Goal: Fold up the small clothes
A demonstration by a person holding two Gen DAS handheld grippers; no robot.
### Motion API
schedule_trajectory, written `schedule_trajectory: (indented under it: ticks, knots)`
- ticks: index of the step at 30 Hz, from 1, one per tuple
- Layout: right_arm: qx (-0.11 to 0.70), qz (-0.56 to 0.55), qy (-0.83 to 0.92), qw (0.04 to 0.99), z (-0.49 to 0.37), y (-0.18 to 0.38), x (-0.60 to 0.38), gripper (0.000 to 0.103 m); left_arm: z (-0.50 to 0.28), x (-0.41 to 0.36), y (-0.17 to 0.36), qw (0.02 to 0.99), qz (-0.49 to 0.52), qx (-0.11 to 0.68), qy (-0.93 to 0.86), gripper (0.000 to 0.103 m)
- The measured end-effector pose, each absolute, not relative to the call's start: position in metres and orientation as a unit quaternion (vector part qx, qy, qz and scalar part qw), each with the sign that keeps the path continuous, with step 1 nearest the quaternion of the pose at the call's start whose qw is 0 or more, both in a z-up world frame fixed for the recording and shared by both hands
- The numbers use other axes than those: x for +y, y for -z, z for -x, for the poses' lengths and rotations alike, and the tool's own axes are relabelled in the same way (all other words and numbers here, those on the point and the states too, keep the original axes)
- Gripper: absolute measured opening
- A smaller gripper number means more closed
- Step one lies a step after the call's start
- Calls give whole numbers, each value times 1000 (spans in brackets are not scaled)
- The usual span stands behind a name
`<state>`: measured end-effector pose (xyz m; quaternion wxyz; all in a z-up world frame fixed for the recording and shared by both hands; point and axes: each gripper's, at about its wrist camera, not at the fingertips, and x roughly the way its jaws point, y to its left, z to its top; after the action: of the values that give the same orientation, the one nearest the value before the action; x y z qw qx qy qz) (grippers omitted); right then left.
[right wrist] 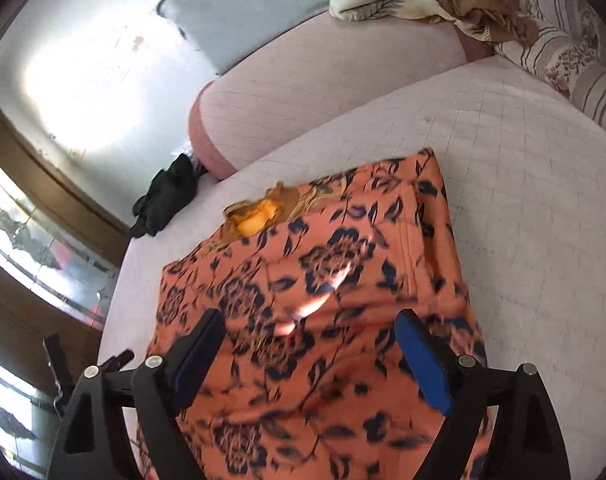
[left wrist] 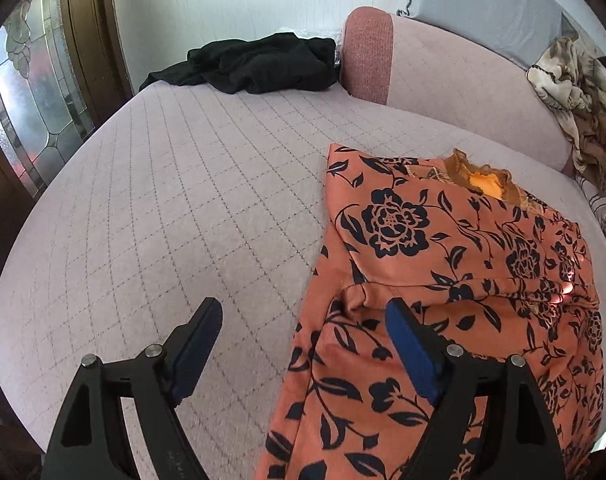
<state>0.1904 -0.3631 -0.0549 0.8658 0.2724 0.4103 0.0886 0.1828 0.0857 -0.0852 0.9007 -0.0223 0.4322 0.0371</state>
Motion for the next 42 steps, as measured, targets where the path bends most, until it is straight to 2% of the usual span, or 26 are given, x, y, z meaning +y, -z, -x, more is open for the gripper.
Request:
schedule_trajectory:
  ticks: [9, 14, 20, 23, 29, 38, 39, 41, 42]
  knots:
    - [440, -297, -71, 845, -79, 85, -377, 89, -109, 88, 64, 914, 13, 404, -26, 84]
    - [455, -263, -53, 849, -48, 85, -388, 89, -61, 109, 90, 905, 37, 422, -27, 85]
    - [498, -261, -32, 826, -33, 108, -405, 89, -32, 140, 151, 862, 78, 497, -59, 85]
    - [531, -244, -25, 811, -33, 120, -402, 89, -22, 139, 151, 866, 69, 493, -54, 85]
    - [527, -218, -6, 822, -21, 115, -413, 89, -11, 138, 152, 862, 67, 502, -22, 85]
    - [587, -264, -55, 764, 1, 136, -413, 87, 7, 136, 156, 847, 89, 525, 3, 85]
    - [588, -251, -55, 767, 2, 136, -410, 86, 6, 135, 158, 845, 89, 528, 1, 85]
    - [593, -253, -59, 762, 1, 140, -408, 70, 5, 136, 164, 838, 88, 539, -3, 84]
    - [600, -258, -63, 755, -1, 143, -408, 47, 4, 134, 164, 839, 85, 538, -5, 81]
